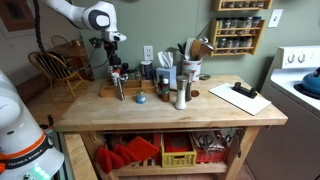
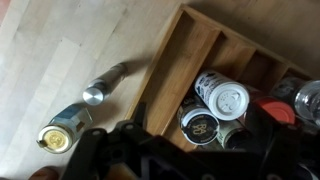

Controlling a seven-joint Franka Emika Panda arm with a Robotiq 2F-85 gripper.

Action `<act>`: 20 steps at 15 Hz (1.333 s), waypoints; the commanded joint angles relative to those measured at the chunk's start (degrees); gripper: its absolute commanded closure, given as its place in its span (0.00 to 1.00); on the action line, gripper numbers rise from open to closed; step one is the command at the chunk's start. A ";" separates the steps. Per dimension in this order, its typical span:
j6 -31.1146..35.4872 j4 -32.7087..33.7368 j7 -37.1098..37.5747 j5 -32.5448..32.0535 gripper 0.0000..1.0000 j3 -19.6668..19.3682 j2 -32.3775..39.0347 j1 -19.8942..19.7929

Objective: Pick up the white container from the tray and put it on the table

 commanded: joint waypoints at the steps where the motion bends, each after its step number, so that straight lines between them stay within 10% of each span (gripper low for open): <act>1: 0.82 3.20 4.16 -2.00 0.00 -0.06 5.30 0.81; 20: 6.88 4.59 -17.32 -2.07 0.00 -0.41 11.99 4.80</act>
